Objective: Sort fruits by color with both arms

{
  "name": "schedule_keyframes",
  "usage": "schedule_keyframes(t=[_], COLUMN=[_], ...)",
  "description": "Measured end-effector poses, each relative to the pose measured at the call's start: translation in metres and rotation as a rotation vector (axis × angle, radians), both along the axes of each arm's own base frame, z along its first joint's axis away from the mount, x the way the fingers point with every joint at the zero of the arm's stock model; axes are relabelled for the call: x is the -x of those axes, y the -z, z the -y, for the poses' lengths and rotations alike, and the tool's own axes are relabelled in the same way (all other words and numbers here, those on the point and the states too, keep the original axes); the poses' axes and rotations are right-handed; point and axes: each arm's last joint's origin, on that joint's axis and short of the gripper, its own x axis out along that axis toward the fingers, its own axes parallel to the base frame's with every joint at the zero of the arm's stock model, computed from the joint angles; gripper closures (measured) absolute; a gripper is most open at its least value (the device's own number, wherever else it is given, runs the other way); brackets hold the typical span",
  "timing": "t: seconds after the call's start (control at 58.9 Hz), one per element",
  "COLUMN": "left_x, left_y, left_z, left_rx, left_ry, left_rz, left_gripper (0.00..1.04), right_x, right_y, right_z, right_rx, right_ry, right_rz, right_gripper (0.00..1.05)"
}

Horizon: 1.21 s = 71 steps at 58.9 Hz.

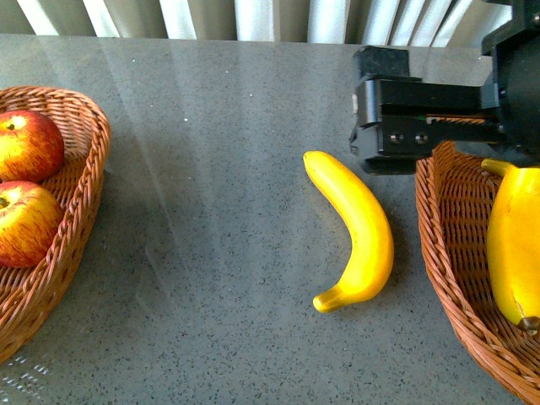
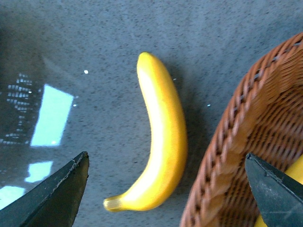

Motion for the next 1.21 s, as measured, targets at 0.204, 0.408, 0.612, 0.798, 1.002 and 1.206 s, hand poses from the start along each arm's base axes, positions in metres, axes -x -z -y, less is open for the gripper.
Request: schedule_keyframes(t=[0.204, 0.408, 0.612, 0.798, 1.002, 1.206], left_x=[0.0, 0.0, 0.0, 0.0, 0.0, 0.0], left_y=[0.0, 0.0, 0.0, 0.0, 0.0, 0.0], left_z=[0.0, 0.0, 0.0, 0.0, 0.0, 0.0], left_rx=[0.0, 0.0, 0.0, 0.0, 0.0, 0.0], left_ry=[0.0, 0.0, 0.0, 0.0, 0.0, 0.0], left_rz=[0.0, 0.0, 0.0, 0.0, 0.0, 0.0], left_gripper=[0.09, 0.09, 0.09, 0.09, 0.09, 0.09], right_x=[0.021, 0.035, 0.033, 0.033, 0.038, 0.039], right_y=[0.003, 0.014, 0.022, 0.026, 0.045, 0.066], right_z=[-0.03, -0.054, -0.06, -0.062, -0.064, -0.071], right_rx=[-0.138, -0.215, -0.302, -0.408, -0.4, -0.384], right_ry=[0.108, 0.176, 0.302, 0.417, 0.541, 0.605], right_rz=[-0.087, -0.166, -0.203, -0.233, -0.238, -0.282], right_gripper=[0.09, 0.09, 0.09, 0.09, 0.09, 0.09])
